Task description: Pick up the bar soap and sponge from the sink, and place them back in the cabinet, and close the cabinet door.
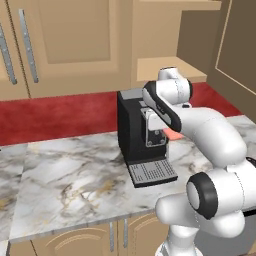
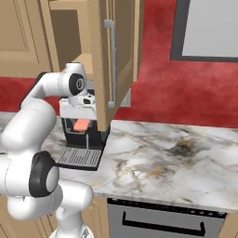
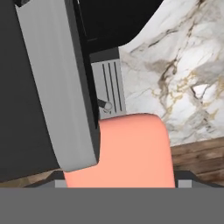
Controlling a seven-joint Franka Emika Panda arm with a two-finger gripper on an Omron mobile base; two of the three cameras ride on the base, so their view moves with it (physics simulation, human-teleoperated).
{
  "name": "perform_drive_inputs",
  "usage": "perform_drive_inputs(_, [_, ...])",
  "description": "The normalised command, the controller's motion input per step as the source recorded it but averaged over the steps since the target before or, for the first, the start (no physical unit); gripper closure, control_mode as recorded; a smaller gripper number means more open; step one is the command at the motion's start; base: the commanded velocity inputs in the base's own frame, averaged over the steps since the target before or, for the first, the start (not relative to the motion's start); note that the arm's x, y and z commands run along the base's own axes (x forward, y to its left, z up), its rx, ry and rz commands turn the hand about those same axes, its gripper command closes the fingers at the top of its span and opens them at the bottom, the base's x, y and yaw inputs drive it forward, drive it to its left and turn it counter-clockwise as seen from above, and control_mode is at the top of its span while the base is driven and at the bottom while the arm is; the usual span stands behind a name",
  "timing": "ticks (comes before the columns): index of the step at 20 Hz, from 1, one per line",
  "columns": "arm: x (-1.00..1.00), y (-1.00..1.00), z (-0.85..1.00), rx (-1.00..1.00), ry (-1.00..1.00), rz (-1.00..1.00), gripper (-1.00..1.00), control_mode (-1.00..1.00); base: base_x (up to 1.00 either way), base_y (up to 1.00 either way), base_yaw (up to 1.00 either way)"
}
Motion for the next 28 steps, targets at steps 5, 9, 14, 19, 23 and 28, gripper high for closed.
perform_drive_inputs(5, [0.00, 0.00, 0.00, 0.00, 0.00, 0.00, 1.00, 1.00, 0.01, 0.00, 0.00])
perform_drive_inputs(9, [0.00, 0.00, 0.00, 0.00, 0.00, 0.00, 1.00, 1.00, 0.00, 0.00, 0.00])
perform_drive_inputs(14, [0.00, 0.00, 0.00, 0.00, 0.00, 0.00, 1.00, 1.00, 0.00, 0.00, 0.00])
perform_drive_inputs(19, [0.03, 0.00, 0.25, 0.00, -0.11, 0.00, 1.00, -1.00, 0.00, 0.00, 0.00])
perform_drive_inputs(23, [0.12, 0.00, 0.34, 0.00, -0.15, 0.00, 1.00, -1.00, 0.00, 0.00, 0.00])
perform_drive_inputs(28, [0.28, 0.00, 0.42, 0.00, -0.11, 0.00, 1.00, -1.00, 0.00, 0.00, 0.00])
